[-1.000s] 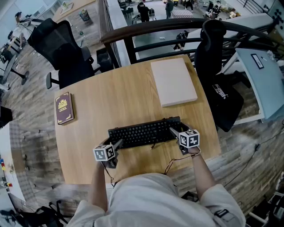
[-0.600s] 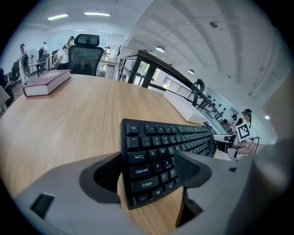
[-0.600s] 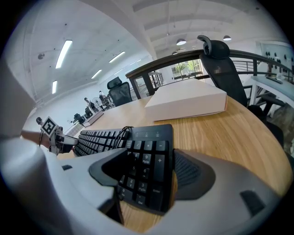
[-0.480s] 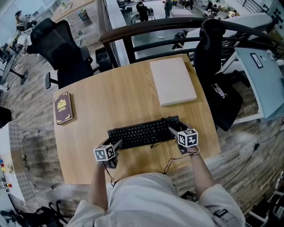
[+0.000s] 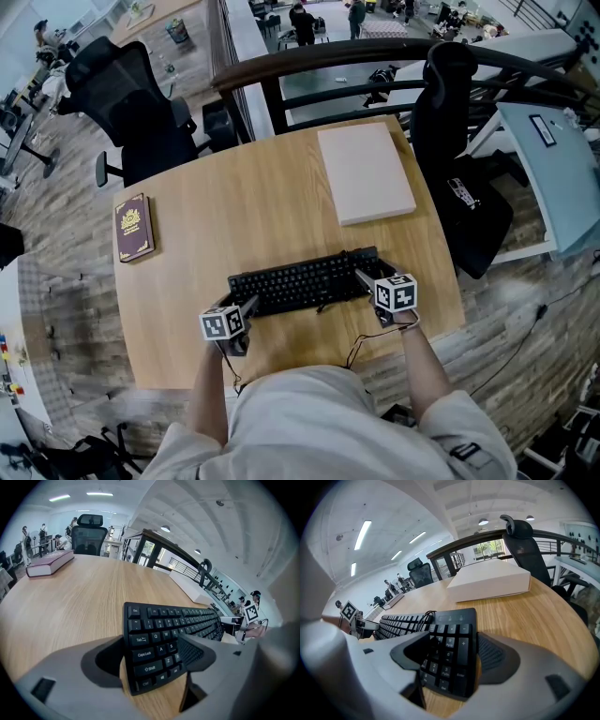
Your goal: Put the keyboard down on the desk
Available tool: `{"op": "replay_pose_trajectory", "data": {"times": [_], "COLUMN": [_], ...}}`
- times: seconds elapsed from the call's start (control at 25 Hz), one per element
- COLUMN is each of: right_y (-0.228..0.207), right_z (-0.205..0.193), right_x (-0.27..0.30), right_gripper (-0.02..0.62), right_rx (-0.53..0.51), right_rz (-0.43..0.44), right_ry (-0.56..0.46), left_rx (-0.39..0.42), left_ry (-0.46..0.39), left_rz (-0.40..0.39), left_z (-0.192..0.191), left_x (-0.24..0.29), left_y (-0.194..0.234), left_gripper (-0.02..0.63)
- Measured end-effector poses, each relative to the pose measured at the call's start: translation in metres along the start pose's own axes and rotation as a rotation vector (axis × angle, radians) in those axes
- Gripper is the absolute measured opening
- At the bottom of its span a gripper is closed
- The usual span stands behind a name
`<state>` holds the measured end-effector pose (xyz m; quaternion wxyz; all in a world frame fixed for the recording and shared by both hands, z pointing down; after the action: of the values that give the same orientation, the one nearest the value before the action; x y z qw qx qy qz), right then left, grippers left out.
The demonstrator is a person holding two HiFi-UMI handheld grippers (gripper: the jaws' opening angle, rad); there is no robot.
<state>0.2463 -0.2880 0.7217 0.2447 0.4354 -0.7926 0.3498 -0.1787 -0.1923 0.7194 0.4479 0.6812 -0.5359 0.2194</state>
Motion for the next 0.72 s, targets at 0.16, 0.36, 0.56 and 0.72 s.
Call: {"op": "replay_pose_trajectory", "data": {"times": [0.16,0.36,0.56,0.72], "right_y": [0.0031,0.0019,0.0031,0.0032], "right_z": [-0.0011,-0.0058,-0.0037,-0.0041], "right_x": [0.0026,0.0036,0.0036,0.0029], "right_gripper": [0.321,0.321,0.324,0.324], "right_rx": [0.008,0.012,0.01,0.014], "right_rz": [-0.013,-0.022,-0.02,-0.021], "right_ry": [0.004,0.016,0.017,0.018], "left_rx": [-0.018,-0.03,-0.033,-0.03], "left_ry": [0.003,0.01,0.013,0.008], "left_rz": [0.006,0.004,0.012,0.015], "left_z": [-0.0026,-0.007,-0.0071,-0.0061], "left_x": [0.001,0.0028,0.0041,0.0039], "left_y": [0.001,0.0017,0.0024,0.0025], "left_gripper": [0.368,0.368,0.369,0.369]}}
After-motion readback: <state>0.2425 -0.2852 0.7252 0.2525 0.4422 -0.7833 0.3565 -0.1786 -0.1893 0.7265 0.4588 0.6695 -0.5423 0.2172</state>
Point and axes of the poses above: the fingertips, and each gripper's own axes: x forward along the fingers, y to its left, z out of its top, the point moved 8 cm from there along -x, backward along the fingers
